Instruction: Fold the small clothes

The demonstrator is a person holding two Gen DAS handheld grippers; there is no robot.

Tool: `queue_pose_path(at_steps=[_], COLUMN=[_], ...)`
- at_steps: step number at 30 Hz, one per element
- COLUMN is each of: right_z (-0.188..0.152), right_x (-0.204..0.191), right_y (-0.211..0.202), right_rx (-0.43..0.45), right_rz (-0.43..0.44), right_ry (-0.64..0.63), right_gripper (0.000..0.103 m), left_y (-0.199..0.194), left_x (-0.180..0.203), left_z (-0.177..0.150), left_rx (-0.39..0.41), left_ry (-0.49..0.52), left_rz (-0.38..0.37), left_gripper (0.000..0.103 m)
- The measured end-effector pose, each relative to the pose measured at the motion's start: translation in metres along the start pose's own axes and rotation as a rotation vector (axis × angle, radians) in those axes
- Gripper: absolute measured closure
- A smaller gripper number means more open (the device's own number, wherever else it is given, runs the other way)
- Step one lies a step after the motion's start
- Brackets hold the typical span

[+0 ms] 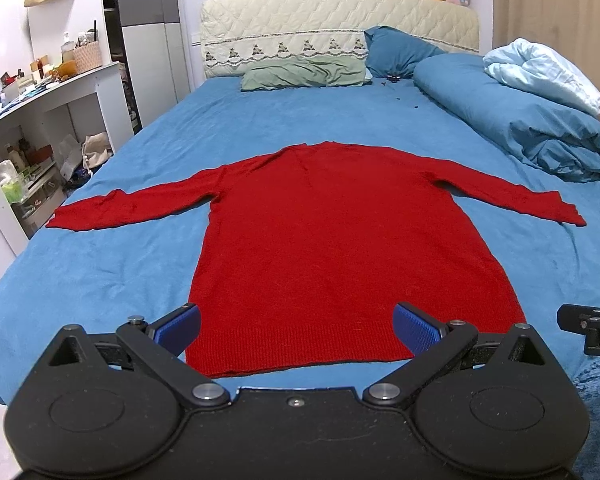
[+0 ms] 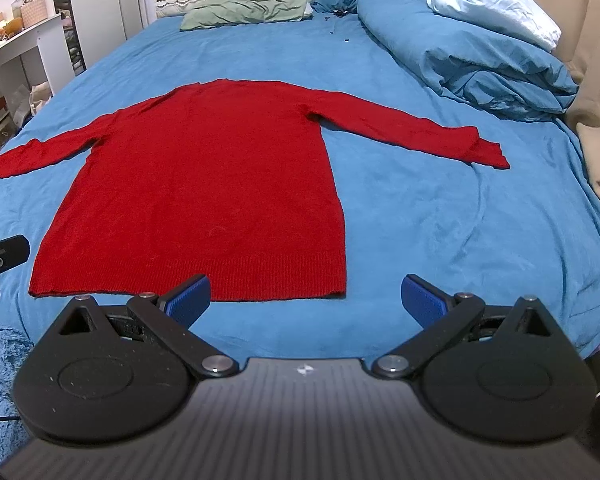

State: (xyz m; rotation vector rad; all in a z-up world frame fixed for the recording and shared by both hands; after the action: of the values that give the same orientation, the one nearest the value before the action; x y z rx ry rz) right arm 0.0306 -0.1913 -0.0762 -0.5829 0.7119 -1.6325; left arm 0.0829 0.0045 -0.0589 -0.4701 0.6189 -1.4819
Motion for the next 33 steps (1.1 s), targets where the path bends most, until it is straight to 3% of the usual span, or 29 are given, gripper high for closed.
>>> queue_pose_path(at_steps=[26, 28, 33], right_z=[0.004, 0.007, 0.041], right_x=[-0.001, 0.002, 0.027], right_y=[0.002, 0.003, 0.000], right_rx=[-0.011, -0.010, 0.033], right_rz=[0.006, 0.008, 0.001], right_ry=[-0.005, 0.004, 0.041], right_gripper=[0.000, 0.000, 0.000], left_y=[0.002, 0.000, -0.003], left_x=[-0.002, -0.001, 0.009], left_z=[0.001, 0.011, 0.081], left_rx=[-0.008, 0.003, 0.126], left_ry=[-0.002, 0.000, 0.037], left_rz=[0.010, 0.014, 0.017], left_gripper=[0.000, 0.000, 0.000])
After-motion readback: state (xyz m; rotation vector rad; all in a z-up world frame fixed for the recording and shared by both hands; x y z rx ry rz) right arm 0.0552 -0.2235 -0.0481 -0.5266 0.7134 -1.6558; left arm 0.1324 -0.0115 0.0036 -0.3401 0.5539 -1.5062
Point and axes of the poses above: each gripper's, at about its wrist camera, not at the fingertips, and y roughly the way its jaws point, x to its right, z to its top, the point moved 10 cm from there along y, roughly the way its jaws point, and after that the axes turned 3 degrees about z, right-handed, at the moved point
